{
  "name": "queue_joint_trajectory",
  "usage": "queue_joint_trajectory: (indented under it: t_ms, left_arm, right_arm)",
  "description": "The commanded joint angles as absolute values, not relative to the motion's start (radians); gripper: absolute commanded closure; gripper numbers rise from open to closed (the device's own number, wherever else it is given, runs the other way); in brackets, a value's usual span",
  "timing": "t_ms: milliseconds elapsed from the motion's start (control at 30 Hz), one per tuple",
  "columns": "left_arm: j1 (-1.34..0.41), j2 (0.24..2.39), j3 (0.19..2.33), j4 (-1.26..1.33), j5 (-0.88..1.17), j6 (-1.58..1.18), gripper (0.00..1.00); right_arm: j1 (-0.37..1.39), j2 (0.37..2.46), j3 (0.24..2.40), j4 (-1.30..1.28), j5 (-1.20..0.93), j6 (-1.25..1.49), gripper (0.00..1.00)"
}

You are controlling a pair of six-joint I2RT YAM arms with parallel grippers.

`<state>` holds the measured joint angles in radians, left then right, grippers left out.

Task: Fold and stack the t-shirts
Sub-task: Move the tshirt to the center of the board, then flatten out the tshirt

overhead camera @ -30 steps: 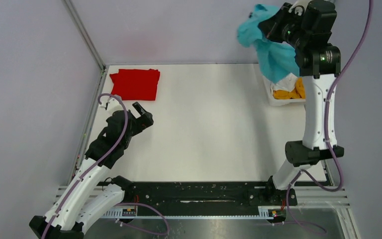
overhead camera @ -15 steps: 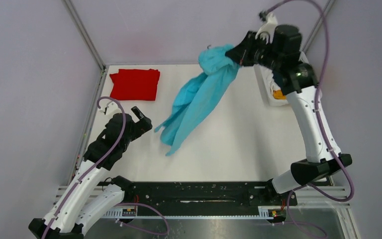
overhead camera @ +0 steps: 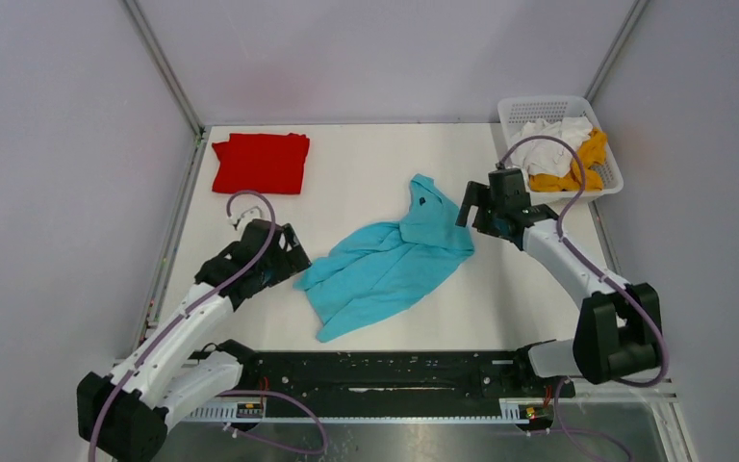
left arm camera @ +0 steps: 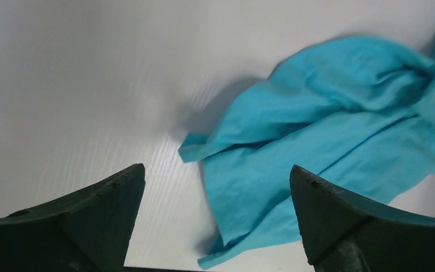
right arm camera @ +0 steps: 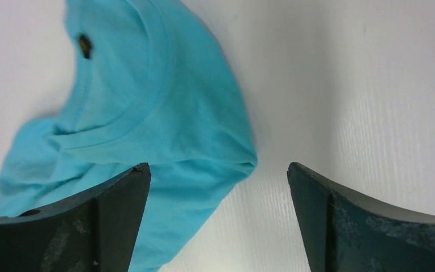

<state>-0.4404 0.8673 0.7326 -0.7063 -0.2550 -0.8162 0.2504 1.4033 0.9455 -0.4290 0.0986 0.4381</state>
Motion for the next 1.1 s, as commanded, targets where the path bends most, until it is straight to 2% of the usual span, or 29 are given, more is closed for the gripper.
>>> queue_joint_trajectory:
  t_ms: [0, 167, 400, 700, 867, 967, 1067]
  left_arm:
    - [-0.444, 0.927, 0.667, -0.657, -0.151, -0.855, 0.01]
    - [-0.445, 1.013, 0.648, -0.615, -0.185, -0.868, 0.01]
    - [-0.421, 1.174, 0.684, -0.527, -0.199, -0.857, 0.01]
    - [-0.415, 1.310, 0.710, -0.488, -0.161, -0.841, 0.16]
    - [-0.411, 1.368, 0.725, -0.455, -0.155, -0.832, 0.18]
    - [-0.406, 1.389, 0.739, -0.455, -0.163, -0.825, 0.22]
    - [-0.407, 1.406, 0.742, -0.450, -0.141, -0.821, 0.36]
  right_arm:
    - [0.256, 1.285, 0.951, -0.289, 0.111, 0.370, 0.01]
    - [0.282, 1.307, 0.990, -0.256, -0.049, 0.294, 0.01]
    - [0.318, 1.382, 1.062, -0.282, -0.077, 0.260, 0.00]
    - [0.356, 1.554, 1.243, -0.372, -0.062, 0.192, 0.01]
    - [0.392, 1.680, 1.383, -0.436, -0.027, 0.137, 0.02]
    - [0.409, 1.746, 1.454, -0.458, -0.008, 0.115, 0.02]
    - [0.412, 1.823, 1.533, -0.486, 0.018, 0.119, 0.02]
